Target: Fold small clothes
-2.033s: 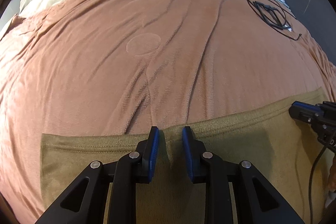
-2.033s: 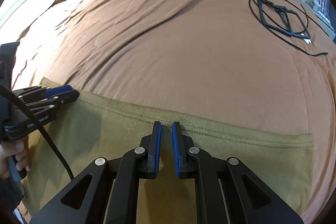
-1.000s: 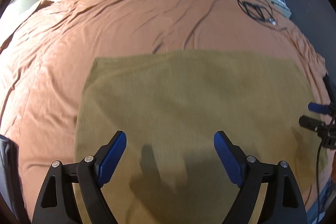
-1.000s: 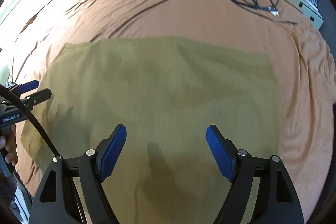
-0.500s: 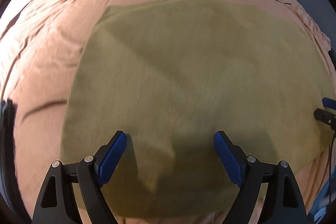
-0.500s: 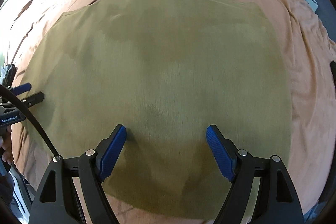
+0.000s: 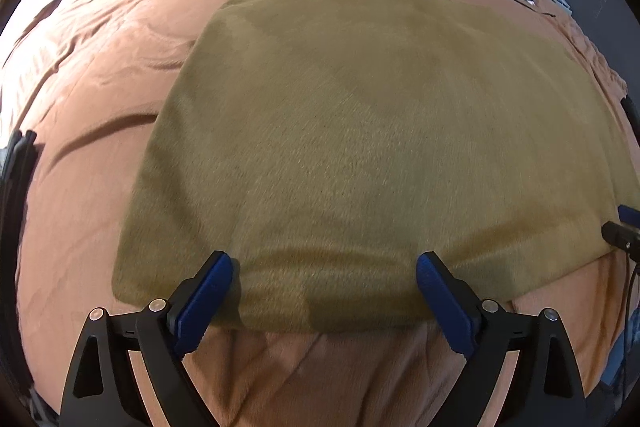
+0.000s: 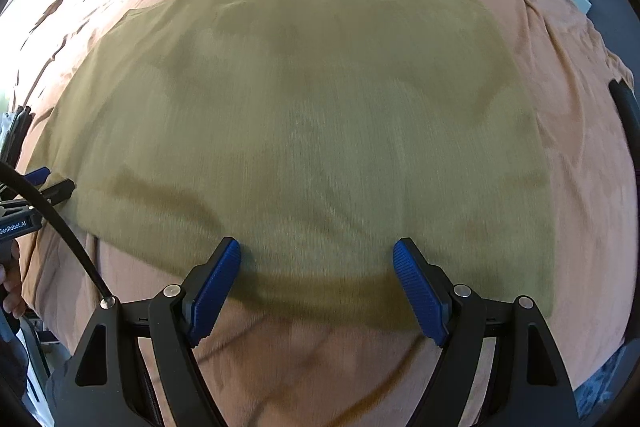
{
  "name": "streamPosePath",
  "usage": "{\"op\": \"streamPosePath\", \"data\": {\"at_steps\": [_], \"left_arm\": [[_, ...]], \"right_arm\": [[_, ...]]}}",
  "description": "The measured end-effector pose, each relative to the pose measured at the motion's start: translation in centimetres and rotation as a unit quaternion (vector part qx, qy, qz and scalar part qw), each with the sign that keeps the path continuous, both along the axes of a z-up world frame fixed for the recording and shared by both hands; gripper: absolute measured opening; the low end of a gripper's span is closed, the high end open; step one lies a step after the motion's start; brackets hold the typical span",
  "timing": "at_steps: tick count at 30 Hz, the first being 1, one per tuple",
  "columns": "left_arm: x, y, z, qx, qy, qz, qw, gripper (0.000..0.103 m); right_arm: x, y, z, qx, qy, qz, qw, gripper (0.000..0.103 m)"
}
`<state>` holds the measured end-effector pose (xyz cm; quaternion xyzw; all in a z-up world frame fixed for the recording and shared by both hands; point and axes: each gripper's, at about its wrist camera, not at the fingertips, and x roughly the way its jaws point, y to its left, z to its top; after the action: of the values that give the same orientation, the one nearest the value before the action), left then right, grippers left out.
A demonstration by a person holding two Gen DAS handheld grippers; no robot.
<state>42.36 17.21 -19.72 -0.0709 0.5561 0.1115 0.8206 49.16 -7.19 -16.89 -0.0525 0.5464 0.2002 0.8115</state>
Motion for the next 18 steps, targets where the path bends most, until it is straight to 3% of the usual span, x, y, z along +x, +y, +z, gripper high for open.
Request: {"op": "streamPosePath", "data": {"at_steps": [5,11,15,18], "left_arm": [[-1.2,0.0,-0.7,-0.004,-0.003,0.015,0.9999,0.102],[-2.6,0.0,-0.5,-0.003,-0.013,0.018,0.9997,0.102],[-3.4,0.4,0.5,-0.018,-0.018,0.028,0.9993,0.1],[-4.2,1.0,1.7,-0.032,-0.037,0.033,0.9982,0.099]], "right_arm": [[-0.9,-0.4,-0.2,0.006,-0.005,-0.006,1.0,0.078],[-1.7,-0.6,0.0,-0.007,-0.001,0.0,1.0,0.079],[-1.6,-1.0,1.7,0.017,0.01,-0.011,1.0,0.079],[-1.8,-0.5,3.6,0.021,-0.011,-0.008,1.0,0.079]]}}
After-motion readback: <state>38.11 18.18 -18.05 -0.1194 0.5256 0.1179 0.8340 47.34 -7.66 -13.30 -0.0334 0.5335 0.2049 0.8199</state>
